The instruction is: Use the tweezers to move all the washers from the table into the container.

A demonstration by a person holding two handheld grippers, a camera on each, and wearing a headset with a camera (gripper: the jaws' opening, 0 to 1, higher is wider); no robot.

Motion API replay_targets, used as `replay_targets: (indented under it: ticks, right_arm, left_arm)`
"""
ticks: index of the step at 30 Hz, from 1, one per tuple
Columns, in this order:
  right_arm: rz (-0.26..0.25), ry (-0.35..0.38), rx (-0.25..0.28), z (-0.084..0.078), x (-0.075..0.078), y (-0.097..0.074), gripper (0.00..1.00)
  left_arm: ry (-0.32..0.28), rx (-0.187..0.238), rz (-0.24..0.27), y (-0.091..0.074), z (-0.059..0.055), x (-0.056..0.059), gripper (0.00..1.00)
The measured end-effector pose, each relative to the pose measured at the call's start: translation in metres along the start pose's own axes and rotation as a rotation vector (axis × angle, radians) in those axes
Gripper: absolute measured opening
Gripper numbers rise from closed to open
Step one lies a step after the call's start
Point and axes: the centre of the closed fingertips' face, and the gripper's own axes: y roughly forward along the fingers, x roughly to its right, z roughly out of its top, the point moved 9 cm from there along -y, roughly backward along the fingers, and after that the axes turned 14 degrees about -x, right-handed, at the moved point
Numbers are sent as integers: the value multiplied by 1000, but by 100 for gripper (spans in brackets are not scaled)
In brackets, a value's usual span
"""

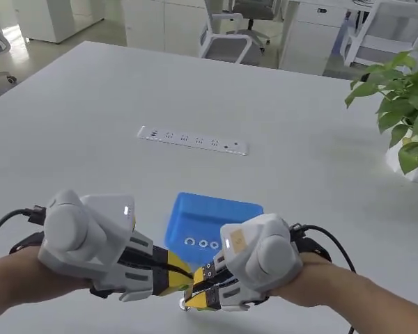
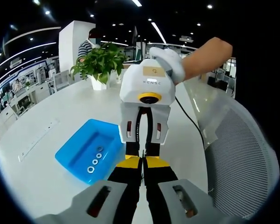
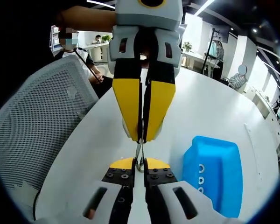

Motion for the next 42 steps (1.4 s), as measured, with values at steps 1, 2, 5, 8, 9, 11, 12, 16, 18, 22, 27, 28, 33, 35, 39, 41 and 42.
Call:
replay_targets:
  ticks: [1, 2, 5, 8, 9, 11, 12, 16, 18, 22, 27, 28, 33, 35, 39, 41, 42]
  right_arm:
    - [-1, 2, 0, 0, 0, 0, 7]
    - [-2, 5, 0, 0, 0, 0, 7]
    - [-2, 12, 3, -1, 0, 0, 6]
    - [0, 22, 5, -1, 0, -1, 6]
    - [0, 24, 6, -1, 0, -1, 6]
    - [-1, 27, 7, -1, 0, -1, 6]
    - [-1, 27, 7, -1, 0, -1, 6]
    - [-1, 26, 4, -1, -1, -1, 6]
    - [0, 23, 0, -1, -1, -1, 6]
    - [0, 40, 11, 1, 1, -4, 6]
    - [-6, 35, 17, 6, 2, -9, 6]
    - [-7, 33, 17, 7, 2, -10, 6]
    - [-13, 19, 20, 13, 3, -19, 6]
    - [-15, 8, 16, 15, 4, -23, 6]
    - [-21, 0, 18, 18, 7, -32, 6]
    - [-23, -4, 16, 20, 9, -36, 6]
    - [-23, -4, 19, 20, 10, -39, 6]
  left_arm:
    - [2, 0, 2, 0, 0, 0, 5]
    - [1, -1, 1, 0, 0, 0, 5]
    - [6, -5, 1, 0, 0, -1, 5]
    - [11, -10, 1, 0, 0, -1, 5]
    - [11, -11, 0, 1, 0, -1, 5]
    - [13, -16, 1, 0, 0, -1, 5]
    - [14, -18, 2, 0, 0, -1, 5]
    - [15, -21, 6, 1, 0, 0, 6]
    - [13, -23, 5, 0, 0, 0, 6]
    - [13, -25, 14, -1, 0, -1, 8]
    - [7, -3, 38, -8, 1, -1, 15]
    - [6, 3, 41, -10, 1, -1, 17]
    - [-17, 28, 56, -20, 0, -2, 27]
    - [-35, 32, 71, -23, -2, -2, 32]
    - [-62, 39, 85, -26, -8, -2, 43]
    - [-73, 41, 90, -27, -10, -1, 46]
    - [-83, 45, 95, -27, -11, -1, 48]
